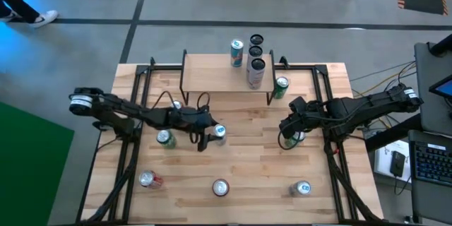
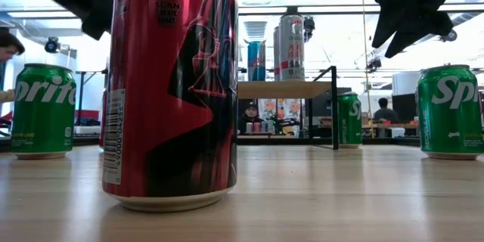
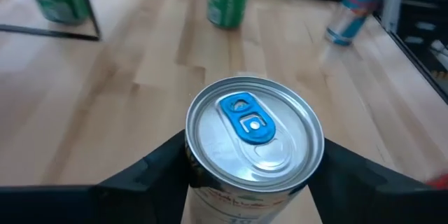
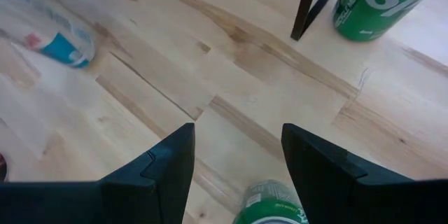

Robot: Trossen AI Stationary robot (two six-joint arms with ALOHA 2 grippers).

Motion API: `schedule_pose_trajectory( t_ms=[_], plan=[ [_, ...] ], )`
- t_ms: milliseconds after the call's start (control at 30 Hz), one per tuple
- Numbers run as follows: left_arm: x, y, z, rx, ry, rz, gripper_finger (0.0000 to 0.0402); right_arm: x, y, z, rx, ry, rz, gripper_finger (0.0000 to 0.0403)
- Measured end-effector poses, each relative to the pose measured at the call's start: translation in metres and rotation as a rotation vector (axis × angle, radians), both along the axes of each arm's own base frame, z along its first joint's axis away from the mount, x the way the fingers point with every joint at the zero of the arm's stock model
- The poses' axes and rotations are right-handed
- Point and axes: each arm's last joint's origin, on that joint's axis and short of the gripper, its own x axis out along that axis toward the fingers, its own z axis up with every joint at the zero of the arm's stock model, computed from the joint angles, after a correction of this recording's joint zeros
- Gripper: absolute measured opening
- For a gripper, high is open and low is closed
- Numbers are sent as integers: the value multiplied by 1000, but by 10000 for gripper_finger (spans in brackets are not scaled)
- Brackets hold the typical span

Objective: Place canned beverage on shelf
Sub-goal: Put the top blue soda can on the shelf aligned with the other blue soda can

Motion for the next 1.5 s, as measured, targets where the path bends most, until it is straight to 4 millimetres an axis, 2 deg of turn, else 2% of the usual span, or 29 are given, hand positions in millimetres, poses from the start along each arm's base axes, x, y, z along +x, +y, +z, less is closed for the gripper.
schedule_pose_trajectory(
  t_ms=[167,367,533,700,833,1000,1267,1500],
  plan=[
    [12,12,21,49,51,19,238,0,0,0,-3,2,4,203],
    [29,32,78,102,117,39,242,0,0,0,-4,4,7,203],
    [33,65,121,105,57,106,239,0,0,0,-7,5,13,203],
    [29,105,149,151,-16,189,239,-1,3,0,-10,6,35,203],
    [32,137,152,143,-14,242,239,-1,3,0,-12,8,40,203],
    [48,163,149,151,-8,252,239,-1,3,-1,-13,10,41,203],
    [75,181,141,133,28,238,239,-2,7,-3,-6,10,45,203],
    [72,199,141,130,32,281,239,-5,9,-14,3,37,32,203]
  ],
)
